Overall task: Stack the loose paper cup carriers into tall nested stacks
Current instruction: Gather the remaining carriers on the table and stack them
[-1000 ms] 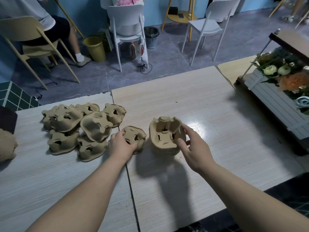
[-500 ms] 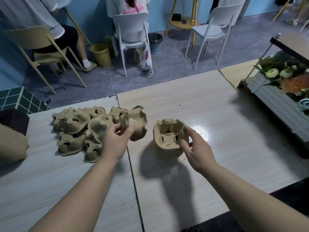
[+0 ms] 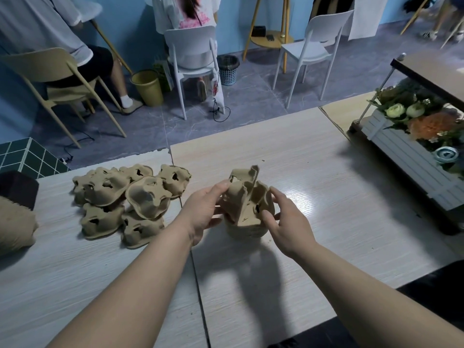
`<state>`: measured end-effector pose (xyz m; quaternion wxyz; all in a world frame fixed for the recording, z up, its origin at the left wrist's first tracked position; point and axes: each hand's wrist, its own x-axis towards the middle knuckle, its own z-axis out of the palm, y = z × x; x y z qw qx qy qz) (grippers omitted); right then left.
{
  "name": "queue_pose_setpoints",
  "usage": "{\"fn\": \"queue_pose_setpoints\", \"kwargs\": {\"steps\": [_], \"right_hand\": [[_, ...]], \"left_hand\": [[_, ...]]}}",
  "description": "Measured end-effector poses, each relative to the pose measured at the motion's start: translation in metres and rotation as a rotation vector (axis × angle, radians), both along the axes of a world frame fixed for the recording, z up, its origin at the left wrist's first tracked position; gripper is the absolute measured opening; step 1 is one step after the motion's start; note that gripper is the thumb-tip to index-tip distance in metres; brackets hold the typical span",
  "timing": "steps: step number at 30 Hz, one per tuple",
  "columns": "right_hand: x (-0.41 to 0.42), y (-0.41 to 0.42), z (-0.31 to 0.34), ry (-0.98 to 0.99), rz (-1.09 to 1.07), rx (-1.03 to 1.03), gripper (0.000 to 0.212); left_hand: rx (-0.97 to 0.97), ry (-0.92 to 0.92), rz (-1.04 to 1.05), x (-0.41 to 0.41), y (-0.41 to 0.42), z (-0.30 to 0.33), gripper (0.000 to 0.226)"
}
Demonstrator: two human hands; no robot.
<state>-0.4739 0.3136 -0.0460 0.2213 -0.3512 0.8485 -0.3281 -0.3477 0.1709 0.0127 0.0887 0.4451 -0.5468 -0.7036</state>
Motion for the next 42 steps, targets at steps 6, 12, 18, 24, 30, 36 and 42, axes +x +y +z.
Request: {"fn": "queue_pose_setpoints", "kwargs": {"steps": [6, 12, 18, 24, 30, 36, 42], "right_hand": [[-0.002, -0.002, -0.001, -0.015, 0.003, 0.022, 0.061], [-0.003, -0.002, -0.001, -0.018, 0.000, 0.020, 0.061], [-0.004, -0.001, -0.001, -0.022, 0.017, 0.002, 0.058], [-0.003, 0.002, 0.002, -0.025, 0.027, -0.027, 0.047], [-0.004, 0.006, 0.009, -0.055, -0.017, -0.074, 0.045], [-0.003, 0.006, 0.013, -0.054, -0.029, -0.074, 0.044], [-0.001, 0.004, 0.014, -0.079, -0.005, -0.032, 0.050]], "left_hand": [[-0.347, -0.077, 0.104, -0.005, -0.005, -0.011, 0.021], [-0.721, -0.146, 0.042, -0.003, 0.009, -0.016, 0.057], [-0.752, -0.114, 0.074, -0.003, 0.013, -0.020, 0.019], [-0.655, 0.016, 0.196, -0.004, 0.005, -0.020, 0.023], [-0.254, 0.085, 0.238, -0.003, 0.002, -0.024, 0.019], [-0.223, 0.007, 0.212, -0.002, 0.004, -0.038, 0.011], [-0.332, -0.048, 0.180, 0.003, 0.005, -0.046, 0.008]]}}
